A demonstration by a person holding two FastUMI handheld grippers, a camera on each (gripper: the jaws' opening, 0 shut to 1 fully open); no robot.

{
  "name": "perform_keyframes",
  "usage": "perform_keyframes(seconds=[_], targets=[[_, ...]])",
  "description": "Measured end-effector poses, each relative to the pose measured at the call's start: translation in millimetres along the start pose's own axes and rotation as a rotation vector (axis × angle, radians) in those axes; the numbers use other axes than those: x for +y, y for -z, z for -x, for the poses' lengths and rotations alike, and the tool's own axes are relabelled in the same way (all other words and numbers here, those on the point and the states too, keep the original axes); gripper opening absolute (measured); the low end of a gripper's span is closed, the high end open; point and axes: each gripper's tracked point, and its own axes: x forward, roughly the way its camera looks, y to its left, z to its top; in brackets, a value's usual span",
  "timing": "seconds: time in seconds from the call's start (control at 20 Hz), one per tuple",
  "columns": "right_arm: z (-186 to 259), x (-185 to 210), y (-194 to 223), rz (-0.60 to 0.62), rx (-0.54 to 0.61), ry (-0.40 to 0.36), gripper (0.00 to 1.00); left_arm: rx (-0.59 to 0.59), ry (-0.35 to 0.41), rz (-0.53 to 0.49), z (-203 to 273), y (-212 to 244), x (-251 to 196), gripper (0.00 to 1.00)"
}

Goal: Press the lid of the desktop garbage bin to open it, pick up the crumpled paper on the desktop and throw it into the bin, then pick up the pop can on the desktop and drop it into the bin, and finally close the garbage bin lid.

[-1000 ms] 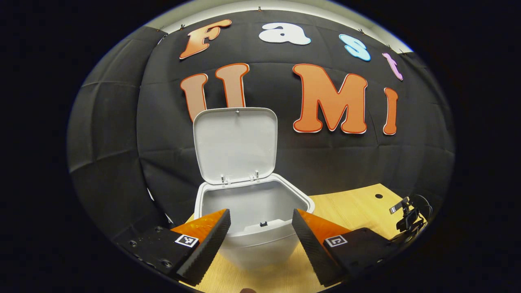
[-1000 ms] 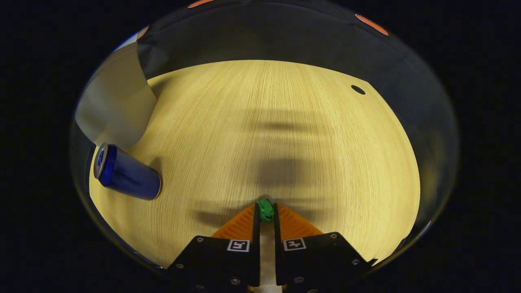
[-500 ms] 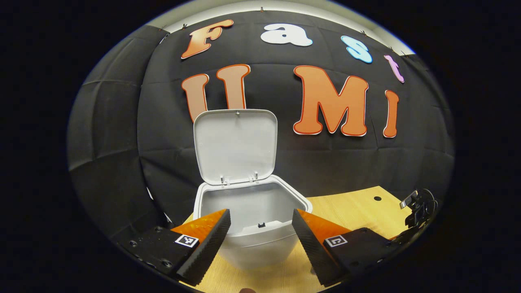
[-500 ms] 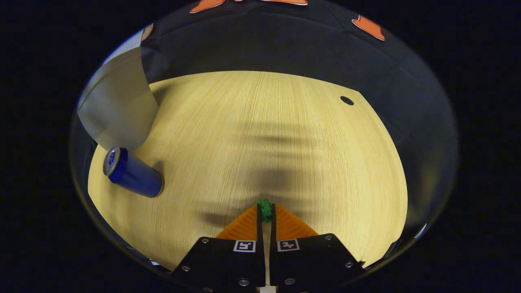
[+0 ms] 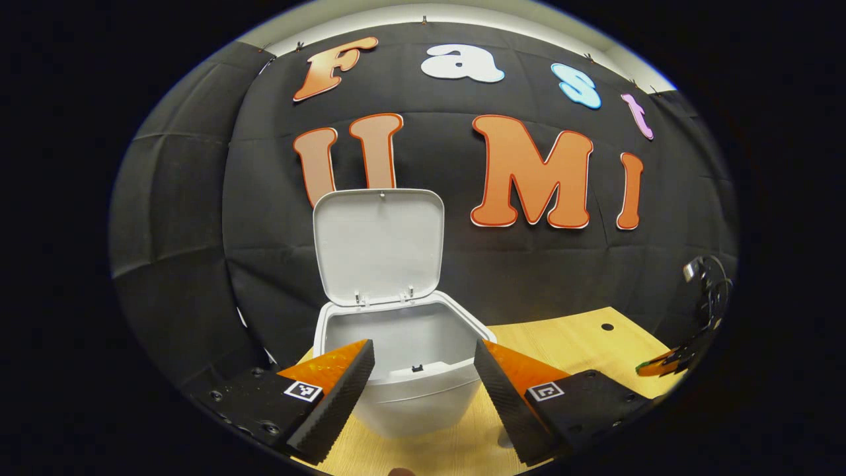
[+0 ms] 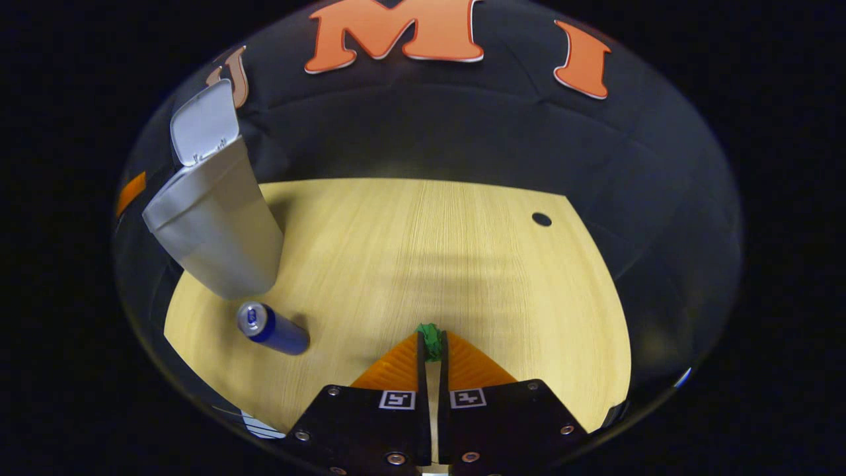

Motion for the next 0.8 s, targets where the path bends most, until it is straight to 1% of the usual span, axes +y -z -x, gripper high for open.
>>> perform_keyframes(seconds=[0.15, 0.3, 0.45, 0.6, 0.8], targets=[[29.6, 9.7, -43.0, -0.003, -0.094, -0.032, 0.04, -0.018, -0.002, 0.003, 8.1, -7.8, 1.3, 0.96], [50.1, 20.8, -92.1, -0.016, -0.181, -0.091, 0.04, -0.023, -0.003, 0.001, 14.6, -9.0, 4.4, 0.96], [66.5, 27.5, -140.7, 0.049, -0.269, -0.087, 0.04, -0.02, -0.01, 0.01, 23.1, -6.4, 10.8, 0.96], [78.1, 57.1, -184.4, 0.1, -0.349, -0.127, 0.04, -0.024, -0.031, 0.018, 33.9, -7.2, 22.6, 0.96], [95.6, 117.5, -224.3, 0.16, -0.428, -0.22, 0.04, -0.024, -0.066, 0.019, 51.5, -3.7, 43.2, 0.96]])
